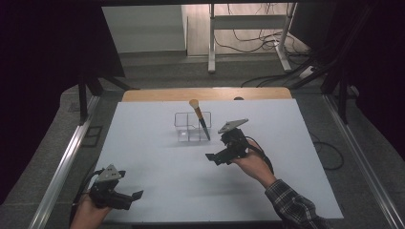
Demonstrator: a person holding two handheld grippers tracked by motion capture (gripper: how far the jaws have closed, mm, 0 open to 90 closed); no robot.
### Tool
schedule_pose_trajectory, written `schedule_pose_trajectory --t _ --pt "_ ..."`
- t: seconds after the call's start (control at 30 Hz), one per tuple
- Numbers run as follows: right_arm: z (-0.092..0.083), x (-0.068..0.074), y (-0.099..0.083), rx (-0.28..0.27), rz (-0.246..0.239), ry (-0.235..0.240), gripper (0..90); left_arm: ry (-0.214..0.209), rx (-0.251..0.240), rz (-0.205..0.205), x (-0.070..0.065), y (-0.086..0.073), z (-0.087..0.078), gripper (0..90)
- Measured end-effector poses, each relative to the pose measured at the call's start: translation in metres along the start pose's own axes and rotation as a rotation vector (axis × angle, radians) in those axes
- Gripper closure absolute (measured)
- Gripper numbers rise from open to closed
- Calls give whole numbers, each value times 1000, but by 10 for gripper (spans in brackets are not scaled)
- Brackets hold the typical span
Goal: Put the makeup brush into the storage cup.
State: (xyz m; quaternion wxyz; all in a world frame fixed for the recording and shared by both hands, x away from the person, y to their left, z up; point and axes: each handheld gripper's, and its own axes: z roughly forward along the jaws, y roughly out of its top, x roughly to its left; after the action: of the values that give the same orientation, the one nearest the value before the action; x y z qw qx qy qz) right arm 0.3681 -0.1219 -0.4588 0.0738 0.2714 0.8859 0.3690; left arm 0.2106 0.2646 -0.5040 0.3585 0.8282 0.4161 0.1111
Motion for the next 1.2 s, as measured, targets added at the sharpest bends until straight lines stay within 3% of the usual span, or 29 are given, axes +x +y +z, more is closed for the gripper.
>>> schedule_pose_trajectory --t 0.6,1.2 --pt "-12 0 -25 30 -10 -17 0 2 -1 3 0 0 0 0" --pt "-25 10 -51 63 -10 -18 0 -3 2 6 -1 1 0 0"
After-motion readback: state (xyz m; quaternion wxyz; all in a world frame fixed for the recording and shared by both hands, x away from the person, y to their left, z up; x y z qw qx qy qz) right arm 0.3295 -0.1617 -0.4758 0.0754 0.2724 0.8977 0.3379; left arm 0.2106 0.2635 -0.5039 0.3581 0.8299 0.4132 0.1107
